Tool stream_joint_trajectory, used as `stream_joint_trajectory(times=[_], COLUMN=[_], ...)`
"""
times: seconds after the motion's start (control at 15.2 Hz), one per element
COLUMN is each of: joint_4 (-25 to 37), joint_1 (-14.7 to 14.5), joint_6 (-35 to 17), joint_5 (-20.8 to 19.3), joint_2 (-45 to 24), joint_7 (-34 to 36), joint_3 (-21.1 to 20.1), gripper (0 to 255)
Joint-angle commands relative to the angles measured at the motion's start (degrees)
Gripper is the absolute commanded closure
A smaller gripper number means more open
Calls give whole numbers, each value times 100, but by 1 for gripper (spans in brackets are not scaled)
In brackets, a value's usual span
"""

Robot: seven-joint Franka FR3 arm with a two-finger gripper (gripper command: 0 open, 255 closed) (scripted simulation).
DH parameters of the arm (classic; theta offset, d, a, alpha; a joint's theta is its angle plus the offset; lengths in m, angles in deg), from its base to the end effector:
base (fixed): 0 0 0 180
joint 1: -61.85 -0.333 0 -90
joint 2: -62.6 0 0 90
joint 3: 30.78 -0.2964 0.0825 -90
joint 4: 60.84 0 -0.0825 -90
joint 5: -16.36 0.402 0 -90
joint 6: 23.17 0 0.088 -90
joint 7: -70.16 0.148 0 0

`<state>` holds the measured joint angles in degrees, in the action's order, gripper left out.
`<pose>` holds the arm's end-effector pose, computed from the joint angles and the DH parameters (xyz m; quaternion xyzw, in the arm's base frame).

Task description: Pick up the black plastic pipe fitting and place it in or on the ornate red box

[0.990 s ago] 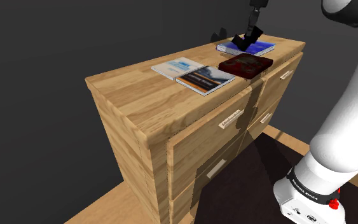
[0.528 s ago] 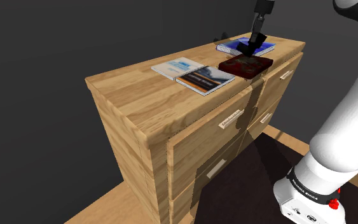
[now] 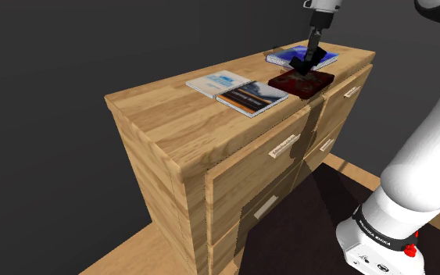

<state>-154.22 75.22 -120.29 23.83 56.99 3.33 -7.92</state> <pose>0.5011 -0.3364 0.4928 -0.9656 -0.2556 -0.0280 0.0380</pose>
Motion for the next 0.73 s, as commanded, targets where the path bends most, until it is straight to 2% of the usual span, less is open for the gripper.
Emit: stream_joint_trajectory(times=[0.0, 0.46, 0.53, 0.66], joint_4=[-131, -129, -133, -139], joint_1=[-6, -7, -4, -9], joint_6=[-73, -73, -77, -80], joint_5=[-11, -10, -9, -11], joint_2=[-15, -16, -18, -12], joint_7=[1, 1, -5, 5], joint_3=[-4, -2, 0, -4], gripper=[255, 255, 0, 0])
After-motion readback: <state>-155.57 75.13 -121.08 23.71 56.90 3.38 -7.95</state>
